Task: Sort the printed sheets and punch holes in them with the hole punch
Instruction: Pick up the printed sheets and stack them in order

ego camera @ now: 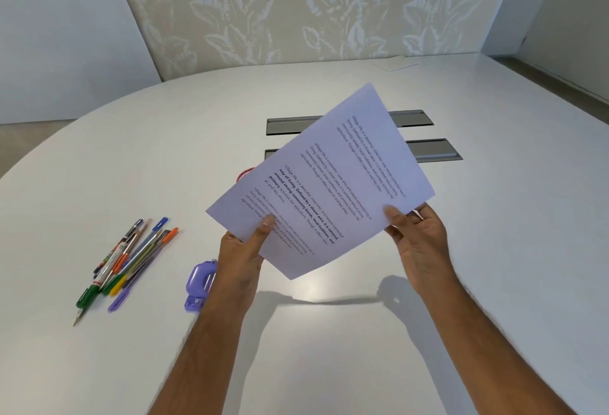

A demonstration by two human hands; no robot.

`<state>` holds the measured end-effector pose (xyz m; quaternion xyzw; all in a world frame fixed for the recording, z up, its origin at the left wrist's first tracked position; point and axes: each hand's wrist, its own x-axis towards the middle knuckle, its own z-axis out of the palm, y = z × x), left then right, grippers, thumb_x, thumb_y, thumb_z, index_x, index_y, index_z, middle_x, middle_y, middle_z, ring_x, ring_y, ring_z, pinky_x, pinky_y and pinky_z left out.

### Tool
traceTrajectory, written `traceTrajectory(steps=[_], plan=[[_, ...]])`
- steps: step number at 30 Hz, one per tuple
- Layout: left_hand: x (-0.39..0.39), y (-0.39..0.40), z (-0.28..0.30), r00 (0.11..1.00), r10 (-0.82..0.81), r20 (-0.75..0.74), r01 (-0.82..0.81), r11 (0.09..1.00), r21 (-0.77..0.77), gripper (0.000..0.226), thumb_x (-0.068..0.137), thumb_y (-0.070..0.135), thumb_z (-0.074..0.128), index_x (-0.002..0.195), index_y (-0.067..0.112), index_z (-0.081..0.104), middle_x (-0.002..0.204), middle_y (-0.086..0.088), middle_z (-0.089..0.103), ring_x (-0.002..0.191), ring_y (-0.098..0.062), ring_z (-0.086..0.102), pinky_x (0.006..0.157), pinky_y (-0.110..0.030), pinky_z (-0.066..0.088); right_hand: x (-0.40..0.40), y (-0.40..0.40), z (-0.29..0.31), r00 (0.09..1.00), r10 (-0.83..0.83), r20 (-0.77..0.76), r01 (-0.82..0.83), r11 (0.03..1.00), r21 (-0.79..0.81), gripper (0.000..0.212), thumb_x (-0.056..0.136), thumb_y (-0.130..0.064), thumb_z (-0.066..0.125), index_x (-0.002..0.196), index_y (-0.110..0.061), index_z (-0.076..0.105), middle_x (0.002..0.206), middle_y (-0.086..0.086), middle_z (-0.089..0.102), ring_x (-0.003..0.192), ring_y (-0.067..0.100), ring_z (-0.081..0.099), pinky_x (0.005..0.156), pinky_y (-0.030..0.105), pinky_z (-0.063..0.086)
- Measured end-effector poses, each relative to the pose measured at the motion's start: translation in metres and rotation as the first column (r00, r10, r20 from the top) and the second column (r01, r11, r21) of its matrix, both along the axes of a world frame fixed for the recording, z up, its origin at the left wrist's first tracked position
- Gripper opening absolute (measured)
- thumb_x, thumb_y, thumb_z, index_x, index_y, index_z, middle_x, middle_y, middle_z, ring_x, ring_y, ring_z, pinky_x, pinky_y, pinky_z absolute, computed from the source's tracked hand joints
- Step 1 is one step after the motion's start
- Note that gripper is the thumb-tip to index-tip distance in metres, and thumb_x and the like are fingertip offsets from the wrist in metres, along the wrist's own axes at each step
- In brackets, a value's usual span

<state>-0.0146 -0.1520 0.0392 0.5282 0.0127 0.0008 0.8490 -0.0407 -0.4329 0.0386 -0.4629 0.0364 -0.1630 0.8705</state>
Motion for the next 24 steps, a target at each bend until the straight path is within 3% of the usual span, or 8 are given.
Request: traceTrajectory(steps=[7, 14, 20, 24], plan=[[-0.011, -0.006, -0.018, 0.998, -0.016, -0.055, 0.009, 0.994, -0.112, 0.056, 0.09, 0.017, 0.077, 0.142, 0.017, 0.058, 0.13, -0.004, 0.074, 0.114, -0.019, 0.074, 0.085, -0.03, 0.062, 0.003, 0.036, -0.009, 0.997, 0.06, -0.043, -0.058, 0.998, 0.036, 0.035, 0.091, -0.004, 0.076, 0.125, -0.014, 0.07, 0.133, 0.016, 0.072, 0.119, 0.027, 0.071, 0.094, 0.033, 0.059], [-0.024, 0.007, -0.04, 0.987, 0.018, -0.159, -0.032, 0.996, -0.087, 0.042, 0.083, 0.01, 0.084, 0.121, 0.026, 0.073, 0.123, -0.009, 0.076, 0.112, -0.026, 0.075, 0.084, -0.04, 0.064, 0.002, 0.033, -0.015, 0.993, -0.074, -0.097, 0.048, 0.967, -0.25, 0.052, 0.088, -0.031, 0.084, 0.135, -0.024, 0.064, 0.133, 0.006, 0.073, 0.119, 0.029, 0.072, 0.088, 0.041, 0.061], [-0.025, 0.024, -0.045, 0.973, 0.003, -0.229, 0.02, 0.995, 0.096, 0.048, 0.076, 0.029, 0.09, 0.121, 0.033, 0.072, 0.119, 0.0, 0.079, 0.101, -0.024, 0.078, 0.076, -0.034, 0.064, -0.006, 0.028, -0.024, 0.981, -0.161, -0.113, 0.091, 0.882, -0.462, 0.045, 0.086, -0.043, 0.081, 0.127, -0.033, 0.063, 0.126, 0.001, 0.076, 0.113, 0.026, 0.075, 0.093, 0.045, 0.06], [-0.034, 0.03, -0.052, 0.977, -0.063, -0.204, 0.126, 0.942, 0.311, 0.04, 0.084, 0.032, 0.085, 0.119, 0.038, 0.069, 0.114, 0.005, 0.081, 0.101, -0.021, 0.078, 0.082, -0.036, 0.063, -0.011, 0.031, -0.032, 0.975, -0.17, -0.143, 0.054, 0.807, -0.588, 0.031, 0.087, -0.043, 0.076, 0.113, -0.043, 0.059, 0.117, -0.003, 0.079, 0.105, 0.018, 0.077, 0.087, 0.041, 0.061]])
